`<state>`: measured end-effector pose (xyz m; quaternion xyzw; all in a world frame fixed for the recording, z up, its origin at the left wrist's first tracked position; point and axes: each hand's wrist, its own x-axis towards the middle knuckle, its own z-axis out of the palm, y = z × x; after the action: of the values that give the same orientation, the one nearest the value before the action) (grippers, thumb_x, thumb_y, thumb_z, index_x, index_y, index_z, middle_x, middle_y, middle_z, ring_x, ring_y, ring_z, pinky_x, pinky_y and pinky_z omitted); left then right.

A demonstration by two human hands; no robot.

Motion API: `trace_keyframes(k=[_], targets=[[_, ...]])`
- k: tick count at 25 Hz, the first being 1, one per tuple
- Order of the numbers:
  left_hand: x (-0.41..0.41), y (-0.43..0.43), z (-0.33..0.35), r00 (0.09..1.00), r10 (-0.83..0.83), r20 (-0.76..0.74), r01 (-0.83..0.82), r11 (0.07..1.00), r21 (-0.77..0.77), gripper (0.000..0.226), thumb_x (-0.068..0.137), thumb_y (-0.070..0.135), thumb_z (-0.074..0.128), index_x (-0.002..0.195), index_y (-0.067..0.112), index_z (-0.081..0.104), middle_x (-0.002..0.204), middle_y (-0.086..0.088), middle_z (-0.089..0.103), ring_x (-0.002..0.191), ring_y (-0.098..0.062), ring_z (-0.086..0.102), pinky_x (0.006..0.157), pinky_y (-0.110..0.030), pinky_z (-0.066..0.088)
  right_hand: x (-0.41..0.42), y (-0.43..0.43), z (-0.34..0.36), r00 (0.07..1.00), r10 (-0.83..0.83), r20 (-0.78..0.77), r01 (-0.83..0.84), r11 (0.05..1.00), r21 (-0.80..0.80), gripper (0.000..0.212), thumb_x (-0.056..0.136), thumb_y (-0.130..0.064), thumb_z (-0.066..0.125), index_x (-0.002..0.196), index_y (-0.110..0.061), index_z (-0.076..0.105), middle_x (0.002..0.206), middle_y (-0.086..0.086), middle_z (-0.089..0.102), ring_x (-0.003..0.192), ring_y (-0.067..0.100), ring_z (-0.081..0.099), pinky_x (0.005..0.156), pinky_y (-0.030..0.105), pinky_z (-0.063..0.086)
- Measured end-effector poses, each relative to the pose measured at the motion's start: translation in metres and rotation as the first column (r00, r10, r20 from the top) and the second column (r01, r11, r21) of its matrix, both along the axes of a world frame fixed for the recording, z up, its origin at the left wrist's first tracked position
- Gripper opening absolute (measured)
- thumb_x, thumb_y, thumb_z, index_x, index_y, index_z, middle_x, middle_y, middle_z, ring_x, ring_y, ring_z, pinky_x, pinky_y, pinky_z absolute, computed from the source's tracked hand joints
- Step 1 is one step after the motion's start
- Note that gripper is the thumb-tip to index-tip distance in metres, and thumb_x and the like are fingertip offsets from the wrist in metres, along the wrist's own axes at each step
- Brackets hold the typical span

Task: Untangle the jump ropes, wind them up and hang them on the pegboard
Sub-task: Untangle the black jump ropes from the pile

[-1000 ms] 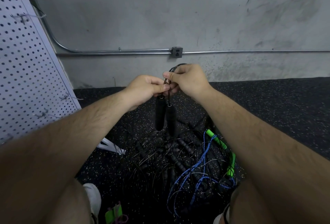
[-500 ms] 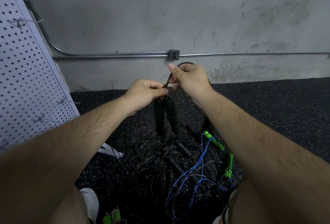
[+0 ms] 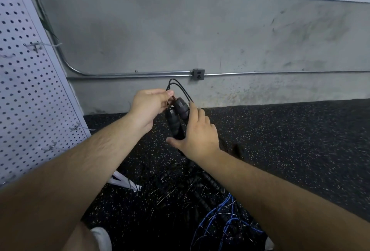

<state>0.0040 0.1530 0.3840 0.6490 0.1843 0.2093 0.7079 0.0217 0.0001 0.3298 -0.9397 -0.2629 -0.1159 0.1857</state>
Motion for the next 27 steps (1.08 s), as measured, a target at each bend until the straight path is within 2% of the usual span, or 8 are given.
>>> trace_keyframes(k=[6,8,9,11,14,17,22,27], targets=[[-0.006,0.007,0.002,0.999,0.036,-0.009,-0.037,0.987,-0.154,0.007,0.095,0.016,0.069,0.091,0.010,0.070,0.079,0.001,0.076,0.074,-0.010,0.074,0.064,-0.022,0.056,0.019,0.004,0.007,0.994,0.101,0.032,-0.102,0.994,0.037,0.082,0.075,-0.040,0.074,0.140,-0.023,0.027,0.125,0.003,0.045,0.106,0.030,0.058,0.075,0.044,0.052],[-0.012,0.014,-0.004,0.991,0.023,-0.131,-0.010,0.995,0.099,0.022,0.102,0.029,0.060,0.092,0.011,0.069,0.083,-0.001,0.076,0.081,-0.017,0.074,0.070,-0.029,0.059,0.025,0.000,0.011,0.987,0.163,0.016,-0.162,0.986,-0.033,0.074,0.076,-0.039,0.073,0.136,-0.026,0.032,0.123,0.001,0.050,0.102,0.029,0.060,0.072,0.040,0.050],[-0.015,0.022,-0.009,0.973,0.073,-0.221,0.025,0.911,0.413,0.031,0.104,0.037,0.054,0.094,0.011,0.068,0.087,-0.002,0.074,0.082,-0.019,0.073,0.073,-0.034,0.059,0.028,-0.002,0.012,0.982,0.187,0.012,-0.186,0.979,-0.083,0.075,0.076,-0.040,0.073,0.138,-0.026,0.033,0.124,0.000,0.052,0.102,0.029,0.060,0.072,0.039,0.049],[-0.023,0.035,-0.013,0.957,0.191,-0.219,0.115,0.444,0.888,0.032,0.103,0.042,0.050,0.109,0.014,0.064,0.105,0.001,0.066,0.093,-0.017,0.066,0.084,-0.036,0.054,0.036,-0.007,0.014,0.974,0.225,0.003,-0.220,0.953,-0.209,0.081,0.077,-0.043,0.073,0.144,-0.026,0.031,0.127,0.000,0.053,0.104,0.029,0.061,0.073,0.037,0.049],[-0.031,0.040,-0.014,0.942,-0.062,-0.331,0.336,0.160,0.928,0.071,0.088,0.031,0.067,0.150,0.019,0.035,0.148,0.000,0.038,0.134,-0.021,0.041,0.115,-0.042,0.034,0.041,-0.010,0.017,0.952,0.307,0.004,-0.286,0.891,-0.354,0.087,0.076,-0.045,0.072,0.149,-0.026,0.029,0.128,0.000,0.054,0.106,0.029,0.062,0.075,0.039,0.052],[-0.028,0.028,-0.030,0.875,-0.103,-0.473,0.469,-0.064,0.881,0.105,0.077,0.042,0.074,0.159,0.019,0.013,0.157,-0.002,0.023,0.142,-0.022,0.030,0.121,-0.045,0.025,0.039,-0.011,0.018,0.928,0.372,-0.019,-0.354,0.866,-0.354,0.086,0.075,-0.045,0.072,0.149,-0.025,0.033,0.126,-0.001,0.057,0.103,0.028,0.064,0.074,0.038,0.052],[-0.012,0.015,-0.049,0.919,-0.124,-0.374,0.380,0.031,0.924,0.063,0.080,0.031,0.075,0.131,0.013,0.044,0.119,-0.002,0.043,0.099,-0.022,0.056,0.079,-0.031,0.045,0.039,-0.017,0.019,0.946,0.323,-0.043,-0.321,0.903,-0.285,0.082,0.075,-0.049,0.070,0.146,-0.024,0.037,0.133,-0.003,0.056,0.114,0.028,0.057,0.086,0.042,0.052],[-0.004,0.022,-0.048,0.933,-0.059,-0.356,0.361,0.183,0.915,0.060,0.081,0.032,0.072,0.130,0.014,0.043,0.116,0.000,0.043,0.101,-0.018,0.051,0.085,-0.036,0.052,0.047,-0.025,0.012,0.980,0.130,-0.153,-0.128,0.991,0.026,0.085,0.076,-0.062,0.075,0.141,-0.023,0.036,0.125,0.002,0.045,0.092,0.029,0.064,0.073,0.038,0.054]])
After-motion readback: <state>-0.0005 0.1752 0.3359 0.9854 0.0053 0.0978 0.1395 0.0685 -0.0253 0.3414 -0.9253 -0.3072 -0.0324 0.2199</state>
